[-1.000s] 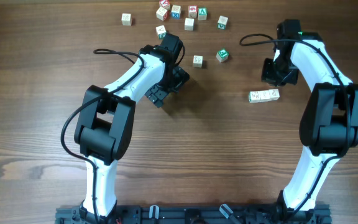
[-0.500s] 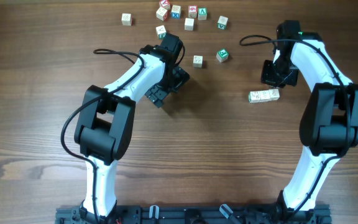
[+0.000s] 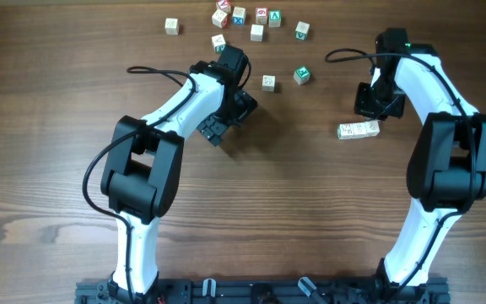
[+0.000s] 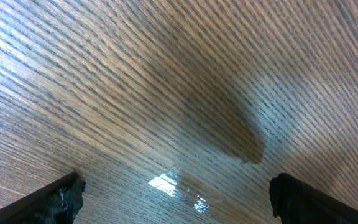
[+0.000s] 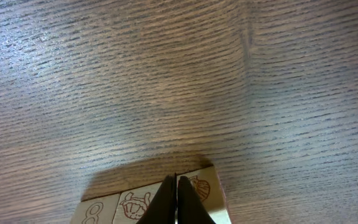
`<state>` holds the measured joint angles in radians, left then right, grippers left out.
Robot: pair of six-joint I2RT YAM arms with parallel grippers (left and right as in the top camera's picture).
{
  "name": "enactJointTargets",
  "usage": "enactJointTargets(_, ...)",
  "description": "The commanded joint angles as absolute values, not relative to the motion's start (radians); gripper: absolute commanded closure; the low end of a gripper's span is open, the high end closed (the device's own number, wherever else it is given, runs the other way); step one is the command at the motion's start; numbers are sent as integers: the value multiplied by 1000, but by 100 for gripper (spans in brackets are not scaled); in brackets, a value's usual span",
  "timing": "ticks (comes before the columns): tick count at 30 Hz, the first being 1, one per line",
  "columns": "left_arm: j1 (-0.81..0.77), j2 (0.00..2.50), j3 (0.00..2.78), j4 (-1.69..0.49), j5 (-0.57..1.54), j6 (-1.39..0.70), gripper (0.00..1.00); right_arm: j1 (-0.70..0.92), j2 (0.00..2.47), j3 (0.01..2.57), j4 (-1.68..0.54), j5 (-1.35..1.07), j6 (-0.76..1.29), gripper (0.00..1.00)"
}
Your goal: Form a horizontal line
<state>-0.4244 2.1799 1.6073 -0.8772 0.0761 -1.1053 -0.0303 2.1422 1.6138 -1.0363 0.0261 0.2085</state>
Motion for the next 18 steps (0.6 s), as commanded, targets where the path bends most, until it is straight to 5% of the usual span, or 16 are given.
enactJointTargets(1, -426, 2179, 1586, -865, 55, -1108, 0, -38, 2157, 1608, -1042, -1, 220, 95)
enactJointTargets(18, -426, 2179, 1586, -864, 54, -1108, 0, -38, 2157, 1608, -1054, -1, 220, 96)
